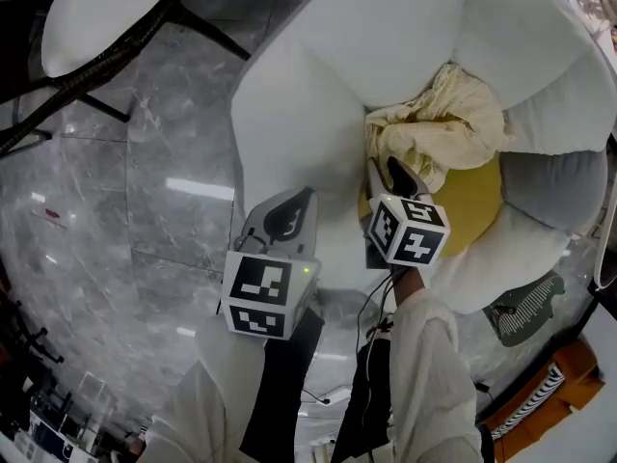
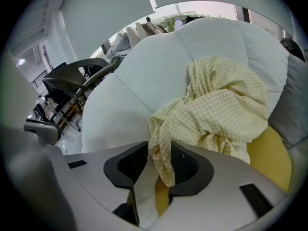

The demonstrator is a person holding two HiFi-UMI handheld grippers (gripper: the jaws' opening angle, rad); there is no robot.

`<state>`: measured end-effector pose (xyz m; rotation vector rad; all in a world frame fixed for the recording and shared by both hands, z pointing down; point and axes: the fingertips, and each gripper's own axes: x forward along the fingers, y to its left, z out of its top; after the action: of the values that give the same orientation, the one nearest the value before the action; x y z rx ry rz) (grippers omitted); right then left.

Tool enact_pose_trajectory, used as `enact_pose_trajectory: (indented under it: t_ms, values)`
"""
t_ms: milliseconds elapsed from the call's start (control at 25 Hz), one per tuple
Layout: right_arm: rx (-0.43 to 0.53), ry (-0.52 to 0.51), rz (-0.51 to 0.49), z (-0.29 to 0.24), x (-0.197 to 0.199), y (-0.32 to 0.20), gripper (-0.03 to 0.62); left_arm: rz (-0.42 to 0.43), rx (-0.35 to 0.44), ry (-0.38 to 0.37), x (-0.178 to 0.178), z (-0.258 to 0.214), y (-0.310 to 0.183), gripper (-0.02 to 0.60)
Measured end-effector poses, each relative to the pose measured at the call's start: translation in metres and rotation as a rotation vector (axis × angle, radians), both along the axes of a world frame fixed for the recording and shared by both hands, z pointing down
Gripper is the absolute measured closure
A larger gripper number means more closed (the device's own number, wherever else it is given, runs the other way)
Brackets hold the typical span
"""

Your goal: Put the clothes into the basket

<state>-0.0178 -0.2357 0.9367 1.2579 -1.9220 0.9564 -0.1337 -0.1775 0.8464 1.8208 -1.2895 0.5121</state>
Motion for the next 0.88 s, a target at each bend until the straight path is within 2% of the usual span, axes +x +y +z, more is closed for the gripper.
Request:
enact_pose_trajectory:
  t_ms: [280,440,560,880]
  values:
    - [-0.034,0.029,0.026,0.018,0.005,-0.004,0.468,-0.034,-0.009,0.004,-0.005,-0.003,0.007,0.577]
    - [-0.037,0.048,-0.009,0.022,0.005,-0.008,0.47,-0.047,-0.019,0.002,-0.008,-0.002,0.016,0.577]
    - [-0.044,0.054,-0.024,0.022,0.001,-0.008,0.524,-0.06,-0.025,0.0,-0.009,-0.002,0.02,0.577]
    - [-0.044,0.031,-0.043,0.004,0.005,0.003,0.554,-0.054,-0.011,-0.011,-0.003,-0.02,0.024,0.577]
